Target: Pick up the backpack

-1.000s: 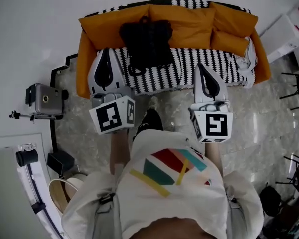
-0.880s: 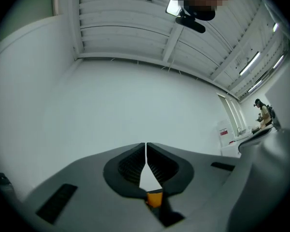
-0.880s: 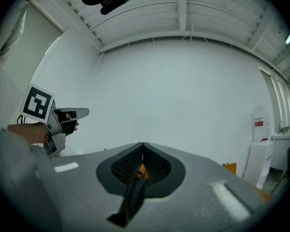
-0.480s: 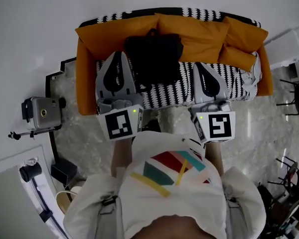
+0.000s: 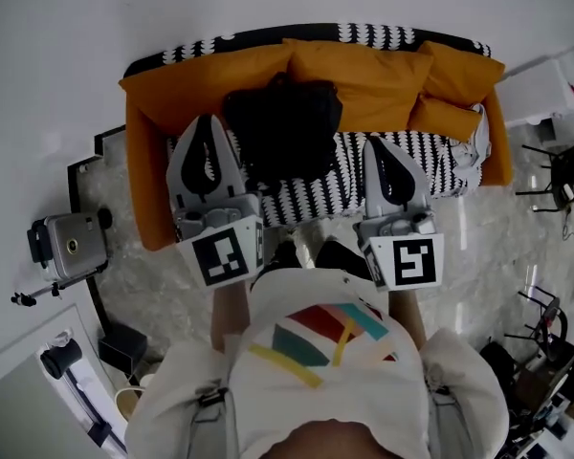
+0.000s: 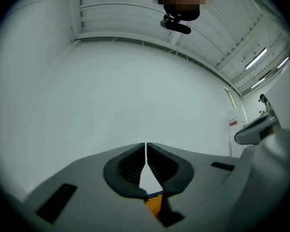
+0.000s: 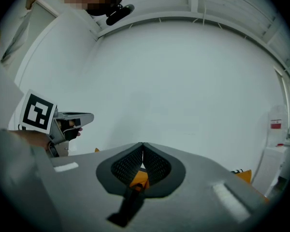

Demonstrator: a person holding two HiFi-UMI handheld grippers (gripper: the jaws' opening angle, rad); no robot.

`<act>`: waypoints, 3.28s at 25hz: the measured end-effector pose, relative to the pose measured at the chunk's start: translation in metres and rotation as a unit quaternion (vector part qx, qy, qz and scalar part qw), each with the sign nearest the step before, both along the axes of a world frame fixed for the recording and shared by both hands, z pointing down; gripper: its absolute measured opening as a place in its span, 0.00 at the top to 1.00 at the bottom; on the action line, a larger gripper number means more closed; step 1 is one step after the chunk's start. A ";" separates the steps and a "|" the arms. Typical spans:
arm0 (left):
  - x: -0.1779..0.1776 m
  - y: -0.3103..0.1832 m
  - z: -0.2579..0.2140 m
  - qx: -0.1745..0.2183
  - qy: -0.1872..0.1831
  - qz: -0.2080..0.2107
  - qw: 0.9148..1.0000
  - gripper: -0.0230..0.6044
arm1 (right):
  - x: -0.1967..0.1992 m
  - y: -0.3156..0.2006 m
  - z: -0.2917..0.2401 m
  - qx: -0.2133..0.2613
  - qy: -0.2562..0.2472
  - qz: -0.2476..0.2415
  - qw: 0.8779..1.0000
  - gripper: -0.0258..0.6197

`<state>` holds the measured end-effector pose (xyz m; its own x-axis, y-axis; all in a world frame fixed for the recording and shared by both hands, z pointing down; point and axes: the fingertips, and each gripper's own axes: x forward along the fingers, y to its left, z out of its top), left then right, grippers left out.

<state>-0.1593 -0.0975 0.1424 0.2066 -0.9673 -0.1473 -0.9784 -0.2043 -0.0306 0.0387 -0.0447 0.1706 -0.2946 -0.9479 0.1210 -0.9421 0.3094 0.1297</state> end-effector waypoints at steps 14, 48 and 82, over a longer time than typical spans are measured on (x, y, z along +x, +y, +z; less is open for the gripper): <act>0.046 -0.009 -0.016 -0.006 0.003 -0.009 1.000 0.93 | 0.019 -0.032 -0.033 0.066 -0.018 -0.046 0.997 0.95; 0.060 -0.110 0.062 -0.030 -0.008 -0.023 0.999 0.93 | 0.037 -0.149 0.017 0.099 -0.046 -0.018 0.994 0.95; 0.033 -0.097 0.372 -0.210 0.010 -0.016 0.977 0.62 | 0.054 -0.139 0.338 -0.125 -0.101 0.042 0.986 0.58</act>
<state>-0.1263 -0.1950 0.5147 0.1767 -0.9491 0.2606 -0.9840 -0.1642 0.0693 0.0929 -0.1835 0.5089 -0.2583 -0.9179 0.3013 -0.9645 0.2271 -0.1348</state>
